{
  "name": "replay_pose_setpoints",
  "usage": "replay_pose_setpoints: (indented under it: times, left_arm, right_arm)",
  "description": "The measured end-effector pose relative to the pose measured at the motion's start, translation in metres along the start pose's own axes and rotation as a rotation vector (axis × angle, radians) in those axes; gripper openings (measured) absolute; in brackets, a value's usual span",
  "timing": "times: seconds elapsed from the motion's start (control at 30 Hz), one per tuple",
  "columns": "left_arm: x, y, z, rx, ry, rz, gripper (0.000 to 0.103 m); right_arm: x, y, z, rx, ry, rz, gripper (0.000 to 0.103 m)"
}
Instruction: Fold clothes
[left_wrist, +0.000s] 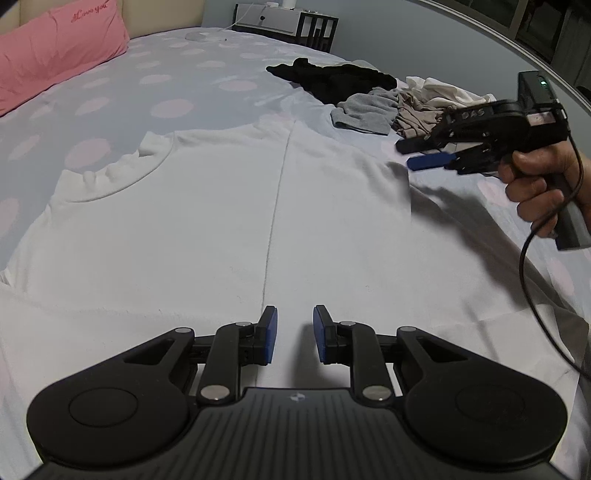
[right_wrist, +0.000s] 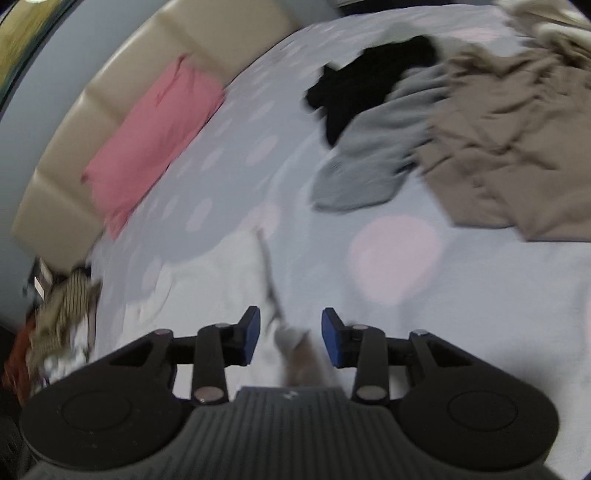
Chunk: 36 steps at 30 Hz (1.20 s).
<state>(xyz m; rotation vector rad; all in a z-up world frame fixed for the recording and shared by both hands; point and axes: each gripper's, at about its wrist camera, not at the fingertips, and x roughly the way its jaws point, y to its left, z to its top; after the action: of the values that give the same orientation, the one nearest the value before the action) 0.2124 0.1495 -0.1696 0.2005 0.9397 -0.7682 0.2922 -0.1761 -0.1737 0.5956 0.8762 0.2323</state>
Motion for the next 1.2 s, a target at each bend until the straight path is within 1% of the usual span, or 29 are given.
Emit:
replay_pose_setpoints:
  times: [0.03, 0.07, 0.1, 0.13, 0.17, 0.27, 0.3, 0.33, 0.4, 0.57, 0.67, 0.73, 0.87, 0.9, 0.97, 1.03, 1.07, 1.1, 1.13, 1.2]
  left_arm:
    - [-0.002, 0.000, -0.001, -0.001, -0.003, 0.000, 0.019]
    - [-0.004, 0.001, -0.002, -0.002, -0.007, 0.002, 0.019]
    - [-0.006, 0.002, -0.003, -0.005, -0.009, 0.004, 0.019]
    - [-0.009, 0.004, -0.005, -0.010, -0.011, 0.007, 0.019]
    - [-0.011, 0.006, -0.007, -0.015, -0.013, 0.011, 0.019]
    - [-0.020, 0.018, -0.016, -0.046, -0.013, 0.030, 0.019]
    - [-0.023, 0.023, -0.019, -0.058, -0.012, 0.038, 0.019]
    - [-0.027, 0.028, -0.023, -0.074, -0.012, 0.045, 0.019]
    - [-0.037, 0.038, -0.031, -0.107, -0.015, 0.061, 0.019]
    - [-0.070, 0.060, -0.052, -0.193, -0.036, 0.103, 0.019]
    - [-0.088, 0.064, -0.069, -0.206, -0.025, 0.129, 0.019]
    - [-0.097, 0.063, -0.080, -0.205, -0.012, 0.138, 0.019]
    - [-0.110, 0.050, -0.104, -0.165, 0.019, 0.144, 0.019]
    - [-0.112, 0.045, -0.109, -0.150, 0.026, 0.145, 0.019]
    - [-0.117, 0.035, -0.119, -0.128, 0.040, 0.143, 0.019]
    - [-0.124, 0.025, -0.129, -0.111, 0.046, 0.117, 0.019]
    - [-0.128, 0.017, -0.134, -0.086, 0.048, 0.103, 0.020]
    - [-0.132, 0.008, -0.140, -0.040, 0.049, 0.089, 0.021]
    - [-0.136, -0.001, -0.146, 0.007, 0.050, 0.075, 0.024]
    - [-0.143, -0.020, -0.159, 0.111, 0.063, 0.037, 0.025]
  right_arm:
    - [0.002, 0.002, -0.003, -0.006, 0.015, 0.001, 0.033]
    - [0.005, 0.003, -0.006, -0.008, 0.030, -0.004, 0.024]
    - [0.011, 0.004, -0.009, -0.013, 0.062, -0.027, 0.008]
    - [0.013, 0.003, -0.011, -0.016, 0.079, -0.057, 0.008]
    - [0.012, 0.001, -0.012, -0.003, 0.071, -0.072, 0.008]
    - [0.008, -0.019, -0.011, 0.145, 0.049, -0.045, 0.009]
    - [0.006, -0.023, -0.011, 0.172, 0.039, -0.049, 0.012]
    - [0.006, -0.023, -0.010, 0.172, 0.033, -0.062, 0.018]
    - [0.003, -0.022, -0.009, 0.140, 0.020, -0.080, 0.024]
    - [-0.007, -0.015, -0.005, 0.120, -0.009, -0.061, 0.025]
    - [-0.020, -0.008, -0.001, 0.091, -0.027, -0.048, 0.025]
    - [-0.030, -0.001, 0.000, 0.050, -0.037, -0.040, 0.025]
    - [-0.051, 0.010, -0.006, -0.044, -0.046, -0.032, 0.027]
    - [-0.055, 0.012, -0.009, -0.067, -0.044, -0.033, 0.029]
    - [-0.060, 0.012, -0.019, -0.080, -0.029, -0.038, 0.031]
    - [-0.066, 0.010, -0.030, -0.079, -0.006, -0.038, 0.031]
    - [-0.069, 0.010, -0.036, -0.086, 0.007, -0.042, 0.031]
    - [-0.073, 0.010, -0.043, -0.107, 0.025, -0.048, 0.031]
    - [-0.076, 0.011, -0.050, -0.128, 0.043, -0.054, 0.031]
    - [-0.083, 0.013, -0.063, -0.208, 0.094, -0.065, 0.031]
